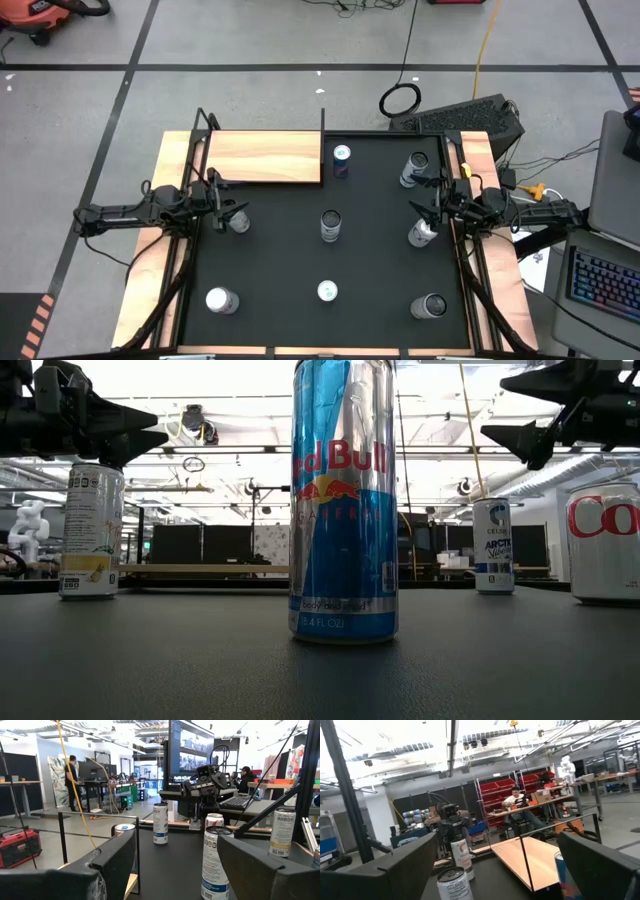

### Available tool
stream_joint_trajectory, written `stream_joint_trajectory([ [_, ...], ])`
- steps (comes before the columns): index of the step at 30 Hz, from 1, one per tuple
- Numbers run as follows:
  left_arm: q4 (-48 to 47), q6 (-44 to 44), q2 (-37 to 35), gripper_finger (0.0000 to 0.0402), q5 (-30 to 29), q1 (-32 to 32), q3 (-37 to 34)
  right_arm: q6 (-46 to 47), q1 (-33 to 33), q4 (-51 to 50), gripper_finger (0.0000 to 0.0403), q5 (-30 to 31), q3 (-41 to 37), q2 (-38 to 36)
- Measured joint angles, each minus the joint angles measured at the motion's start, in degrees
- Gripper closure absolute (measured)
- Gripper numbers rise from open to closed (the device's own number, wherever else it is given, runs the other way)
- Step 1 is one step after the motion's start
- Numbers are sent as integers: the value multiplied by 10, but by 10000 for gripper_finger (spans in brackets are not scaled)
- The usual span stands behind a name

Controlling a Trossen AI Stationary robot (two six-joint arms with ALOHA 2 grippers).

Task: Place canned beverage on shelf
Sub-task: Put the top white-blue soda can on the shelf

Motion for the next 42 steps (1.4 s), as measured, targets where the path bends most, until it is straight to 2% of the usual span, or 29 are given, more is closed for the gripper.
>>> stream_joint_trajectory([
  [8,0,0,0,118,0,0,0,-68,0,3,7,-7,0,0],
  [12,0,0,0,118,0,0,0,-108,0,-4,7,35,13,0],
  [19,0,0,0,118,-13,0,0,-120,0,-197,7,114,136,7],
  [25,1,0,0,118,-14,0,0,-108,0,-286,7,160,212,37],
  [29,1,0,0,118,-15,0,0,-119,0,-321,7,198,227,63],
  [33,1,0,0,118,-15,0,0,-120,0,-349,7,201,231,91],
  [39,3,0,0,118,-25,0,0,-93,0,-363,7,305,231,133],
  [42,7,-1,0,118,-55,0,0,-68,0,-366,7,318,231,148],
])
